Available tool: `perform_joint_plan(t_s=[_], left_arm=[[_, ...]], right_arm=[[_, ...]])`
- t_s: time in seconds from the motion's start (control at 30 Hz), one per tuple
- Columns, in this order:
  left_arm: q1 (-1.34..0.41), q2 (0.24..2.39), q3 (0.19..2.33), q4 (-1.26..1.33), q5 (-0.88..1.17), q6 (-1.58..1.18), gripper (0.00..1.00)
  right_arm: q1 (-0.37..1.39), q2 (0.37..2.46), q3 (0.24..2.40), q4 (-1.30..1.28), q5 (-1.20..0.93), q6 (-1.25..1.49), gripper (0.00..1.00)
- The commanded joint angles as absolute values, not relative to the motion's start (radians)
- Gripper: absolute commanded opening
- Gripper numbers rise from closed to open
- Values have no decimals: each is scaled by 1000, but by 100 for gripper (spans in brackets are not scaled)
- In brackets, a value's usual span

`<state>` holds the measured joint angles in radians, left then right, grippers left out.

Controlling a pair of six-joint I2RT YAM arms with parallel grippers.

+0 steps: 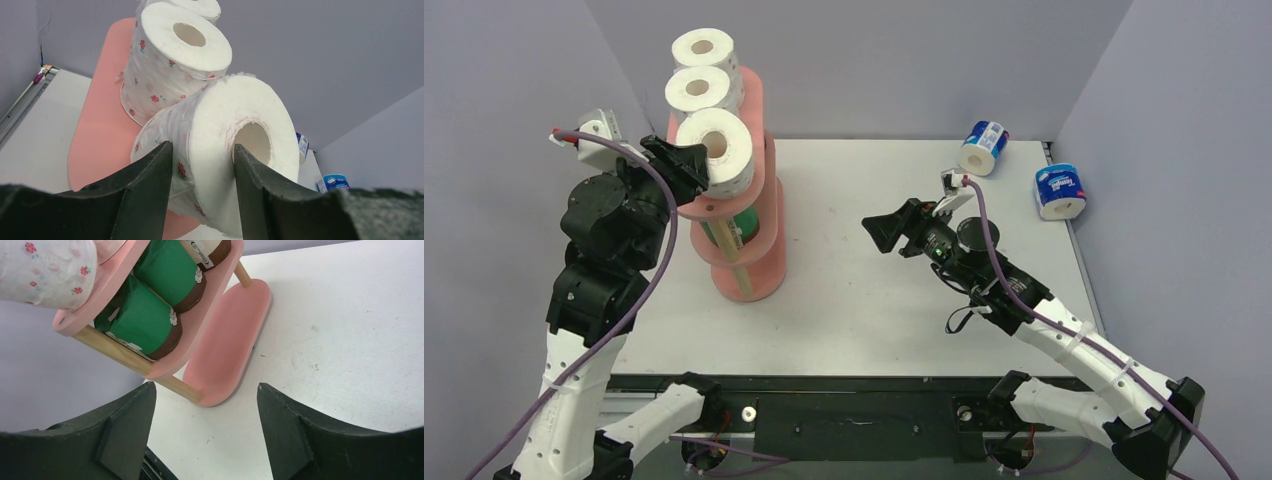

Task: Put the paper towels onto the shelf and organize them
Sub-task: Adjust the paper towel on the shelf.

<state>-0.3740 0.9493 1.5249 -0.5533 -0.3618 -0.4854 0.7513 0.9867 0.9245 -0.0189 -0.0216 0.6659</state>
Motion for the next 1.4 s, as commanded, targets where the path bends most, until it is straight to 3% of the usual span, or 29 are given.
perform_joint_plan(t_s=[0.0,0.5,0.87,1.37], left_arm=[[-377,924,1548,-543,-391,-477,41],[-377,909,1541,-572,-439,-494,38],[-376,952,1534,-537,-469,-497,60],[-374,927,1576,-532,-479,-457,82]], right_arm=[[744,965,917,3,-3,650,69],[742,965,911,3,-5,660,69],[737,942,899,3,-3,655,69],[728,933,897,-24,-9,652,69]])
